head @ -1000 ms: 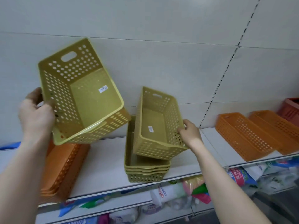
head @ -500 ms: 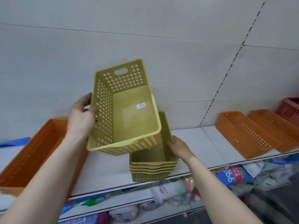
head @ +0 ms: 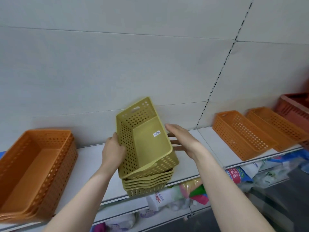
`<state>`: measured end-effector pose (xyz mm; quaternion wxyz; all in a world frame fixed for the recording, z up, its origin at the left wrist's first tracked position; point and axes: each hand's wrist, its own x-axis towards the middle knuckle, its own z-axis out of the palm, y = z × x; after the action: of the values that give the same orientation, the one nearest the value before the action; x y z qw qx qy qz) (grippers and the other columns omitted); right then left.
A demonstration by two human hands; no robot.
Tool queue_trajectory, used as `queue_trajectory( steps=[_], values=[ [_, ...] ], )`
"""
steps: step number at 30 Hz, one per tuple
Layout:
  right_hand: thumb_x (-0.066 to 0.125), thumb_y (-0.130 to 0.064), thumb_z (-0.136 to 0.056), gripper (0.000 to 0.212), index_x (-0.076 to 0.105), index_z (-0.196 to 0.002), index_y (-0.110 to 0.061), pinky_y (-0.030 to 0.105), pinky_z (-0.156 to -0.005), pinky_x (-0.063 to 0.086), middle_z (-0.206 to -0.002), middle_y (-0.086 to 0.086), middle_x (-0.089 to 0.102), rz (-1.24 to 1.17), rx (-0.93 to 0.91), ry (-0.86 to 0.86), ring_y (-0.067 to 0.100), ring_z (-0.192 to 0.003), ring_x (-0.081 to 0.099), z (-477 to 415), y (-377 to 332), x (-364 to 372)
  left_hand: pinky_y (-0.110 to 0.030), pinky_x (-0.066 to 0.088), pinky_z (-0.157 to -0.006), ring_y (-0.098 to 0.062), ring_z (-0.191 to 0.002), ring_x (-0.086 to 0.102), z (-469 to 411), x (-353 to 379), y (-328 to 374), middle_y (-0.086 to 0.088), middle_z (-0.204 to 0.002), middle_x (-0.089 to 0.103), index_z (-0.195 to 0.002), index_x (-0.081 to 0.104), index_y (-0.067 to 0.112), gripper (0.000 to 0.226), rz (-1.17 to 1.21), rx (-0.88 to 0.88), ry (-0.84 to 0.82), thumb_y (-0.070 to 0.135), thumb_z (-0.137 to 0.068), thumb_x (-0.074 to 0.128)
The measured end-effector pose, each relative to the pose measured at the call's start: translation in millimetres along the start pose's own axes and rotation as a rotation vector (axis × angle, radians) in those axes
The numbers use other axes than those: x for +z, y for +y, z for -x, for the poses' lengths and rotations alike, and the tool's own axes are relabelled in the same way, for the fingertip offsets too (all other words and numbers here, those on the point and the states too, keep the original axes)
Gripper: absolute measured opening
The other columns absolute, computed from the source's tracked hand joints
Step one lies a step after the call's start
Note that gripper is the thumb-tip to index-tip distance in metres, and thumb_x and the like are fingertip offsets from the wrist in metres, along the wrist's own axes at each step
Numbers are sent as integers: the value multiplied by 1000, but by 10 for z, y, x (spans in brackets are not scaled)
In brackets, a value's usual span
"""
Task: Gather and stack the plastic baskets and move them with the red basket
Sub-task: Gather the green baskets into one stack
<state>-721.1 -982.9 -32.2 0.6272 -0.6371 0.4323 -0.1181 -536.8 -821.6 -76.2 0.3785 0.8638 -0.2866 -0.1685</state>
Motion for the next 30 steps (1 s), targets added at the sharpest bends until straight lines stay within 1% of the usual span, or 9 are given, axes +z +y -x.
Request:
queue_trajectory(
  steps=[3,5,8,12,15,18,20,23,30],
  values=[
    [49,-37,-94,33,64,-116,-17,37,-81,54,-109,4,70,225,-37,64,21,-89,64,-105,-49,125,-43,54,-75,-30,-84,65,36,-28,-138,-5,-95,69,-94,58,27,21,-4,-8,12,20,-79,45],
    [42,-49,-90,51,70,-106,-10,40,-85,55,-109,8,73,213,-33,97,29,-97,67,-131,-90,151,-42,55,-77,-24,-85,67,49,-126,-162,-1,-92,69,-94,61,33,19,49,38,76,28,-81,48],
    [44,-71,-86,65,75,-108,-17,31,-84,57,-106,1,77,142,-27,-46,18,-100,72,-123,-167,119,-36,53,-81,-19,-79,68,70,-239,-54,-4,-96,62,-104,66,33,23,108,142,141,26,-86,53],
    [55,-36,-91,34,62,-116,-15,39,-95,52,-124,9,64,487,-75,40,26,-110,63,-309,-26,262,-35,53,-80,-21,-80,69,49,-158,-30,-4,-100,59,-106,65,33,22,13,143,39,33,-89,51],
    [51,-25,-88,50,40,-137,-20,40,-97,44,-134,12,43,666,24,112,36,-121,49,-371,119,391,-39,48,-95,-25,-107,62,74,-80,-212,-7,-118,58,-131,58,31,46,-7,37,-58,43,-87,50],
    [49,-31,-80,43,54,-121,-19,40,-94,53,-120,10,62,524,167,73,32,-107,61,-385,180,373,-44,51,-96,-20,-106,65,140,-40,-327,-1,-125,62,-133,54,37,62,160,-26,-200,64,-79,42],
    [47,-26,-83,29,61,-106,-15,37,-89,54,-110,9,65,528,161,107,31,-102,63,-419,197,320,-42,54,-92,-17,-106,65,147,4,-337,4,-123,63,-131,57,33,49,287,-48,-247,57,-90,46],
    [44,-21,-86,29,61,-109,-15,35,-84,52,-106,7,64,563,140,212,31,-100,62,-442,257,181,-37,56,-90,-13,-106,65,105,108,-231,8,-122,64,-127,58,31,36,342,-25,-326,46,-96,47],
    [55,-27,-85,33,66,-113,-13,35,-87,50,-113,14,68,517,221,441,35,-106,63,-351,507,-729,-29,56,-89,-8,-105,65,71,744,352,8,-126,62,-134,55,29,39,345,101,-549,39,-97,47]
  ],
)
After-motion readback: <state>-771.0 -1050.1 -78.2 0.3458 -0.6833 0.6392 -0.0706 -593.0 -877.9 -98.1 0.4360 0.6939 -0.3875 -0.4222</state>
